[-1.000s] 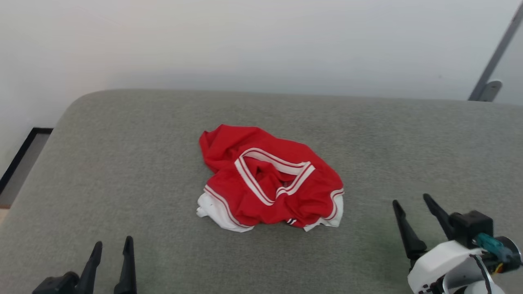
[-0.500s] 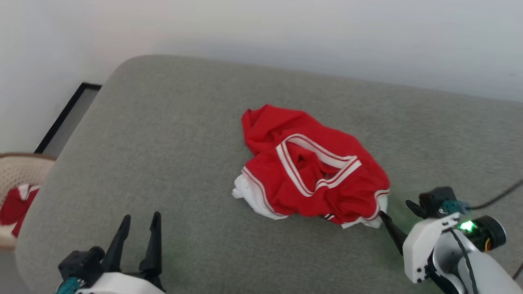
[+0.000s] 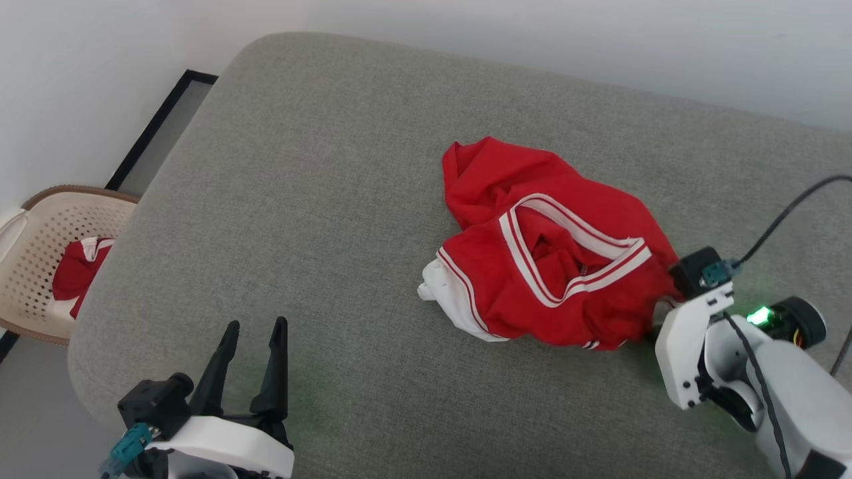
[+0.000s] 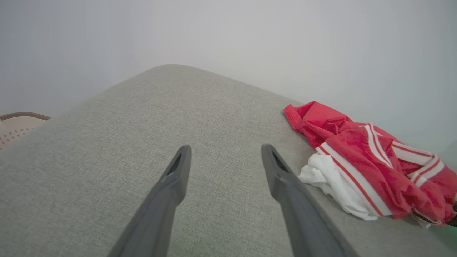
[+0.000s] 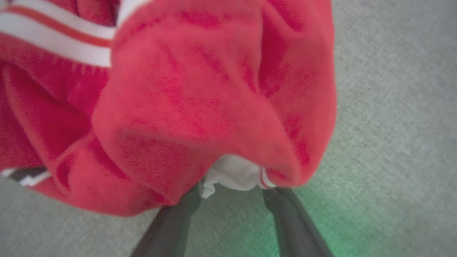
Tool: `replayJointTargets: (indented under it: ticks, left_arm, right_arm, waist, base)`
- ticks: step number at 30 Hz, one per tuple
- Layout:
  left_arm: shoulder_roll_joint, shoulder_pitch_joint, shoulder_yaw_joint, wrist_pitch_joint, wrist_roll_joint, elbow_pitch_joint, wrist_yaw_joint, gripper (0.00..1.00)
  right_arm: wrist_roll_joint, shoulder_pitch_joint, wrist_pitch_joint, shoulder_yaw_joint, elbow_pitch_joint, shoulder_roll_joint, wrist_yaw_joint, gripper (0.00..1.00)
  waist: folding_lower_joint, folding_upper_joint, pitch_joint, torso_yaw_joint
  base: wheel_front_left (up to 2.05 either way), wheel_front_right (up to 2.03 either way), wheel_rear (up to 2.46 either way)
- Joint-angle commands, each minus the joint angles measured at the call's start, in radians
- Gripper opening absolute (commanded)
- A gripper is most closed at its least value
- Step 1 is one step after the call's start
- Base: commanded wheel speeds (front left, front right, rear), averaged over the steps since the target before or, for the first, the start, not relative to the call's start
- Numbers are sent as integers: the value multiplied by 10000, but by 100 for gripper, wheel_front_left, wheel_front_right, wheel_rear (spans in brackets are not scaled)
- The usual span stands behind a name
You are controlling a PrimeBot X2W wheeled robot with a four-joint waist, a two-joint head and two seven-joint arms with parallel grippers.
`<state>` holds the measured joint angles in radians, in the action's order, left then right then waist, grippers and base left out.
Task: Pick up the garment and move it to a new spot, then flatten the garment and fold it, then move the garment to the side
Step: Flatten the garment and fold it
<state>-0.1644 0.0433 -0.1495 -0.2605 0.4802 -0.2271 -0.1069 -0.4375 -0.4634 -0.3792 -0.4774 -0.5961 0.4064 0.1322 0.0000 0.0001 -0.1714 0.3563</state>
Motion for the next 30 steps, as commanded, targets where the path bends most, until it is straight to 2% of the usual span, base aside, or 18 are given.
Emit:
replayJointTargets:
  ticks: [1, 6, 13, 22, 25, 29, 30]
  left_arm:
    - [9, 175, 78, -61, -72, -35, -72, 100]
    - [47, 97, 272, -61, -109, -114, -100, 100]
    - [13, -16, 587, -62, -163, -126, -157, 100]
    - [-13, 13, 665, -63, -270, -130, -221, 100]
    - [-28, 128, 608, -63, -289, -184, -235, 100]
    - [-76, 239, 483, -63, -280, -295, -233, 100]
    - [-101, 274, 442, -63, -284, -334, -229, 100]
  right_arm:
    - [-86, 227, -313, -304, -543, -100, -24, 0]
    - [-527, -83, -439, -401, -549, 197, -34, 0]
    - [-1116, 29, -546, -6, 285, 1148, -38, 0]
    - [-1329, 1059, -1241, 1547, 1350, 2520, -23, 0]
    - [-1250, 1407, -1454, 2202, 1341, 2542, -17, 0]
    - [-1113, 1605, -1409, 2810, 1111, 2179, -17, 0]
    - [-1013, 1613, -1407, 2837, 1062, 2081, -17, 18]
  waist:
    - [0, -1, -39, 6]
    - [0, -1, 0, -207]
    - [0, -1, 184, -730]
    - [0, -1, 229, -1265]
    - [0, -1, 192, -1340]
    - [0, -1, 134, -1440]
    - [0, -1, 125, -1470]
  base:
    - [0, 0, 0]
    - [0, 0, 0]
    - [0, 0, 0]
    - [0, 0, 0]
    - [0, 0, 0]
    - [0, 0, 0]
    - [0, 0, 0]
